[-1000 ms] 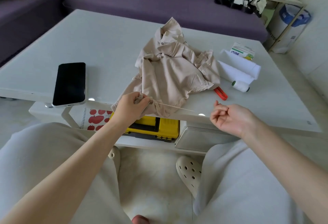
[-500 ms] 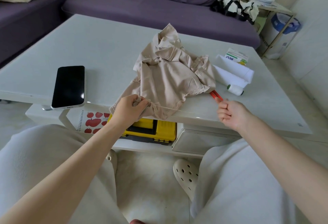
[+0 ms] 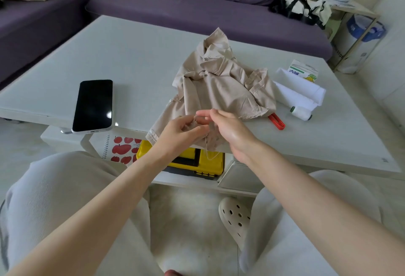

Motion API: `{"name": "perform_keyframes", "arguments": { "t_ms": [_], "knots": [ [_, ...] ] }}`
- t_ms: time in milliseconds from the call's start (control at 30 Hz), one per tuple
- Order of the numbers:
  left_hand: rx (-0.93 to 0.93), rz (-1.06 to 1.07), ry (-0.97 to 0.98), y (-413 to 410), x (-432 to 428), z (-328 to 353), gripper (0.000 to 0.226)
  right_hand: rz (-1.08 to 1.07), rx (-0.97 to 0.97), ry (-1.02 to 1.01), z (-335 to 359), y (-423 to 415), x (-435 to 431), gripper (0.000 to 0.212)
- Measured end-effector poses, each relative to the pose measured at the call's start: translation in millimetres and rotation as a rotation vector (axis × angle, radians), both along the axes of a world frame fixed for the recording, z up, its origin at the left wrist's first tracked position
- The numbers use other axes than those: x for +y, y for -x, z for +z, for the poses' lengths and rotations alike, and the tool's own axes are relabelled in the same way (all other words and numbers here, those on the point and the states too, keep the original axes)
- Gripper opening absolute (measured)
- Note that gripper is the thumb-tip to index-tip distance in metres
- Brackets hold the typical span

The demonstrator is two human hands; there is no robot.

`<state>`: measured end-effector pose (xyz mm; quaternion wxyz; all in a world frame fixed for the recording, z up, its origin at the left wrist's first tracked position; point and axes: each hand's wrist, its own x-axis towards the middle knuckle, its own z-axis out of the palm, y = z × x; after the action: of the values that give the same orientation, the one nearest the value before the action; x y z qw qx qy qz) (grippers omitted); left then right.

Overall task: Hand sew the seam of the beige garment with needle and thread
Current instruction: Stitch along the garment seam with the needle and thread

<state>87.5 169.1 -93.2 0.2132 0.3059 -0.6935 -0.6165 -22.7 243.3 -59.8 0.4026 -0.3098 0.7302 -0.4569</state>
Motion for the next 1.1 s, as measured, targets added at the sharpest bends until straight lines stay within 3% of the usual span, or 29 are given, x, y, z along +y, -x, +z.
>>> {"name": "perform_keyframes", "arguments": {
  "t_ms": [300, 467, 633, 767, 867, 1000, 1100],
  "knots": [
    [0.051, 0.017, -0.005, 1, 6, 1, 0.017, -0.046, -0.209, 0.035, 4, -15, -8, 0.036],
    [-0.018, 0.038, 0.064, 1, 7, -3, 0.015, -0.055, -0.281, 0.002, 2, -12, -5, 0.037],
    [0.025, 0.07, -0.023, 3, 10, 1, 0.013, -0.061, -0.375, 0.01, 5, -11, -2, 0.027],
    [0.01, 0.063, 0.003, 6, 11, -1, 0.028, -0.06, -0.348, 0.003, 5, -13, -2, 0.029],
    [-0.024, 0.055, 0.03, 6, 11, -1, 0.023, -0.072, -0.304, -0.02, 2, -10, -2, 0.027],
    [-0.051, 0.035, 0.108, 4, 9, -6, 0.022, -0.258, -0.304, -0.032, -7, 10, -4, 0.034],
    [-0.083, 0.009, 0.13, 5, 9, -10, 0.025, -0.26, -0.192, -0.092, -7, 25, 1, 0.039]
  ]
}}
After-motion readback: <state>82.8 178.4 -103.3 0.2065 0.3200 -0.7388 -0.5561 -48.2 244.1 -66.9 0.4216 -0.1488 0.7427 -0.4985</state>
